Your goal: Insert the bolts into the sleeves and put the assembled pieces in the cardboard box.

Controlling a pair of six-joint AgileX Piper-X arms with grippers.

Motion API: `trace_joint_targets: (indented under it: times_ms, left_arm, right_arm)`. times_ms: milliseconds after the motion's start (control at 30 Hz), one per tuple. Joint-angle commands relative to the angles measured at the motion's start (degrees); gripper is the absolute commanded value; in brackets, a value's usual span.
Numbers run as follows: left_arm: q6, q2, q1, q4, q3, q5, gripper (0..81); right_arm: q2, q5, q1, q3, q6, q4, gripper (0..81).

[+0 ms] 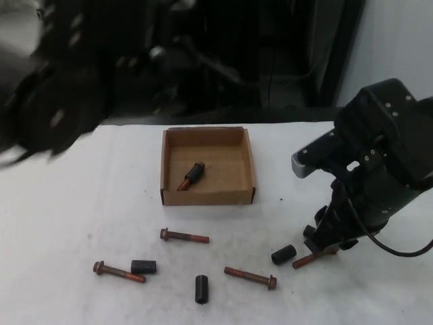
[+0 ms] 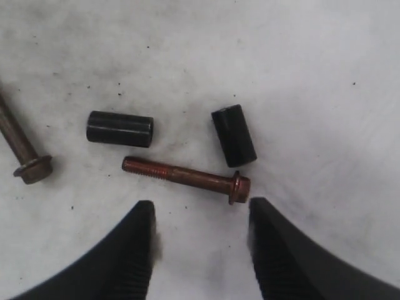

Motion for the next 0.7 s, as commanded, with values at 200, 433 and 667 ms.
trace_joint_targets:
  times_ms: [200,433,667]
  left_arm:
    - [-3.5,-12.9,-0.3,-7.6,14.3,1.6,0.8]
    - [-3.9,-16.8,-0.3,-7.7,17.1,2.7,0.8]
    - [-3.9,-16.8,-0.3,-7.7,17.1,5.0,0.8]
  right_arm:
    - [4.6,-0.3,-1.6,-1.1,-2.5,-1.6,45.3]
    - [6.8,-0.3,-1.6,-4.6,-3.2,-2.5,45.4]
    - [10.0,1.2,-1.6,-7.3,-5.9,-2.0,47.2]
